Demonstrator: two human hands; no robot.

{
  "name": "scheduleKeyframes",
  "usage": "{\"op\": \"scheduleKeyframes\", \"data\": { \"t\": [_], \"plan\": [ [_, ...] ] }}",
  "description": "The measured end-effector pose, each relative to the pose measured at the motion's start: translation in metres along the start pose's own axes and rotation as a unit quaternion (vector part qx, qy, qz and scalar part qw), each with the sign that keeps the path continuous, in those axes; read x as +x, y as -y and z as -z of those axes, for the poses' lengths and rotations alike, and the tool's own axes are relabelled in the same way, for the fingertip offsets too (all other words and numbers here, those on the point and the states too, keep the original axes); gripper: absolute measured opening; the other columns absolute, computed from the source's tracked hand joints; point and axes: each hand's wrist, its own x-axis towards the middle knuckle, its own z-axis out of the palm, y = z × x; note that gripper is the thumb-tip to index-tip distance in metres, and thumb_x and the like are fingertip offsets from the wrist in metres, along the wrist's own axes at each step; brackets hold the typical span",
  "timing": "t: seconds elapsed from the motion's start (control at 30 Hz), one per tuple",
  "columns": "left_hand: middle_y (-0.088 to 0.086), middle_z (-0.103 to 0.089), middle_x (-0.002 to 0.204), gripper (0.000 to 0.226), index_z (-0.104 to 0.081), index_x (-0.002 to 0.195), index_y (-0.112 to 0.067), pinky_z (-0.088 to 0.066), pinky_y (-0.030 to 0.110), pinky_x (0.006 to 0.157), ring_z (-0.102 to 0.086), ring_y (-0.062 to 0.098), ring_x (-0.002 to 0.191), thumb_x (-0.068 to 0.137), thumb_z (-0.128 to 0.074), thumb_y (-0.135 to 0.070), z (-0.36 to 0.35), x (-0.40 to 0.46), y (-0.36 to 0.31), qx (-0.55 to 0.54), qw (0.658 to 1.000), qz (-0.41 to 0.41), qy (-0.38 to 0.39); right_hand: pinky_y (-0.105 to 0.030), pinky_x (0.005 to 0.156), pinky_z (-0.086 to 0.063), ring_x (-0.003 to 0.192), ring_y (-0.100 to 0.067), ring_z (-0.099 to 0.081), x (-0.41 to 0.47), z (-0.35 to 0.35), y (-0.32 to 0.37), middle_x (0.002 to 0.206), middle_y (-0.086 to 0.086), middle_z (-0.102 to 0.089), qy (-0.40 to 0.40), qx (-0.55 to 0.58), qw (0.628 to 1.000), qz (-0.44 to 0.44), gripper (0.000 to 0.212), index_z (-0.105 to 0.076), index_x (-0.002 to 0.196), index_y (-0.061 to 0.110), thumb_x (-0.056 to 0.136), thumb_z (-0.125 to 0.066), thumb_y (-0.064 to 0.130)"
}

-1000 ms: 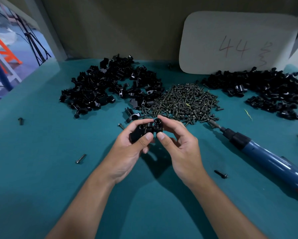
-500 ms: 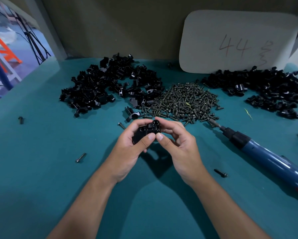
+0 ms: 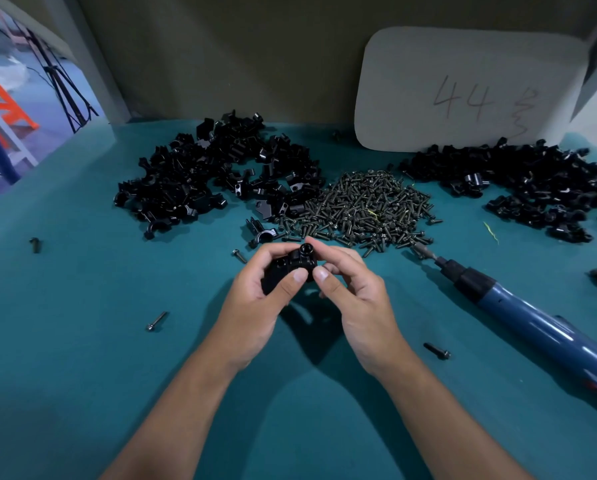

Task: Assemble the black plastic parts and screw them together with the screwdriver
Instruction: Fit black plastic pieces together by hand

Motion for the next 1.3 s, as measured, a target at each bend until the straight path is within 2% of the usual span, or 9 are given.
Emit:
{"op": "scheduleKeyframes", "data": {
  "t": [0.17, 0.27, 0.4, 0.53, 0.7, 0.87, 1.03, 1.17, 1.3],
  "plan": [
    [-0.011, -0.073, 0.111, 0.028, -0.068, 0.118, -0.038, -0.051, 0.015, 0.08, -0.066, 0.0, 0.096, 0.091, -0.07, -0.034, -0.0002, 0.0014, 0.0003, 0.003, 1.0, -0.012, -0.008, -0.017, 0.089, -0.048, 0.095, 0.002, -0.055, -0.0013, -0.0007, -0.0003, 0.114, 0.014, -0.059, -0.014, -0.006, 1.0, 0.005, 0.042, -0.071, 0.117, 0.045, 0.097, -0.064, 0.009],
    [-0.014, -0.071, 0.109, 0.028, -0.066, 0.12, -0.035, -0.05, 0.014, 0.08, -0.064, -0.002, 0.093, 0.094, -0.069, -0.029, -0.0002, 0.0016, 0.0018, 0.014, 1.0, -0.013, -0.004, -0.015, 0.088, -0.047, 0.095, 0.003, -0.055, -0.0013, -0.0015, 0.0003, 0.117, 0.009, -0.059, -0.017, -0.011, 1.0, 0.008, 0.041, -0.071, 0.118, 0.043, 0.097, -0.064, 0.008],
    [-0.012, -0.066, 0.116, 0.035, -0.06, 0.124, -0.033, -0.049, 0.022, 0.083, -0.061, 0.003, 0.102, 0.091, -0.067, -0.04, 0.0, 0.0013, 0.0036, 0.034, 0.999, -0.008, -0.001, -0.014, 0.087, -0.047, 0.095, 0.004, -0.055, -0.0015, -0.0032, 0.0008, 0.116, 0.007, -0.059, -0.021, -0.015, 1.0, 0.013, 0.04, -0.071, 0.119, 0.038, 0.097, -0.063, 0.006],
    [-0.015, -0.067, 0.108, 0.033, -0.059, 0.122, -0.027, -0.049, 0.018, 0.079, -0.061, -0.002, 0.09, 0.092, -0.066, -0.038, -0.0002, 0.001, 0.0037, 0.031, 0.999, -0.006, 0.008, -0.016, 0.087, -0.048, 0.095, 0.003, -0.056, -0.0008, -0.0031, -0.0008, 0.112, 0.014, -0.059, -0.025, -0.01, 1.0, 0.009, 0.042, -0.071, 0.119, 0.04, 0.098, -0.063, 0.005],
    [-0.016, -0.068, 0.106, 0.034, -0.058, 0.123, -0.024, -0.049, 0.015, 0.079, -0.061, -0.003, 0.087, 0.093, -0.066, -0.037, 0.0002, 0.0008, 0.0045, 0.026, 1.0, -0.008, 0.012, -0.022, 0.087, -0.05, 0.095, -0.001, -0.056, -0.0002, -0.0032, -0.002, 0.105, 0.023, -0.058, -0.023, -0.021, 1.0, 0.004, 0.036, -0.07, 0.12, 0.04, 0.096, -0.064, 0.014],
    [-0.017, -0.069, 0.104, 0.032, -0.059, 0.123, -0.022, -0.048, 0.013, 0.078, -0.061, -0.004, 0.087, 0.094, -0.064, -0.035, -0.0001, 0.001, 0.0045, 0.033, 0.999, -0.011, 0.01, -0.028, 0.087, -0.051, 0.096, -0.011, -0.057, -0.0002, -0.0042, -0.0021, 0.104, 0.011, -0.06, -0.029, -0.011, 0.999, -0.01, 0.028, -0.072, 0.115, 0.037, 0.092, -0.065, 0.023],
    [-0.021, -0.069, 0.1, 0.032, -0.056, 0.122, -0.016, -0.048, 0.012, 0.077, -0.062, -0.005, 0.086, 0.094, -0.065, -0.029, 0.0005, 0.0007, 0.0043, 0.038, 0.999, -0.011, 0.005, -0.028, 0.087, -0.052, 0.096, -0.009, -0.057, -0.0001, -0.0039, -0.0028, 0.107, 0.012, -0.06, -0.023, -0.014, 1.0, -0.005, 0.027, -0.071, 0.115, 0.033, 0.092, -0.065, 0.021],
    [-0.021, -0.067, 0.099, 0.03, -0.057, 0.119, -0.019, -0.048, 0.013, 0.077, -0.061, -0.005, 0.086, 0.093, -0.065, -0.029, -0.0006, 0.0006, 0.0025, 0.037, 0.999, -0.017, -0.002, -0.029, 0.088, -0.051, 0.097, -0.011, -0.056, -0.0003, -0.0032, -0.0039, 0.106, 0.009, -0.059, -0.019, -0.017, 1.0, -0.006, 0.028, -0.072, 0.116, 0.035, 0.093, -0.065, 0.021],
    [-0.022, -0.069, 0.1, 0.025, -0.056, 0.118, -0.015, -0.048, 0.011, 0.077, -0.064, -0.004, 0.09, 0.094, -0.063, -0.019, -0.002, 0.0001, 0.0009, 0.036, 0.999, -0.026, -0.003, -0.031, 0.088, -0.052, 0.098, -0.013, -0.056, -0.0006, -0.0036, -0.0035, 0.105, 0.01, -0.058, -0.021, -0.015, 1.0, -0.007, 0.027, -0.072, 0.114, 0.037, 0.092, -0.066, 0.022]
  ]
}}
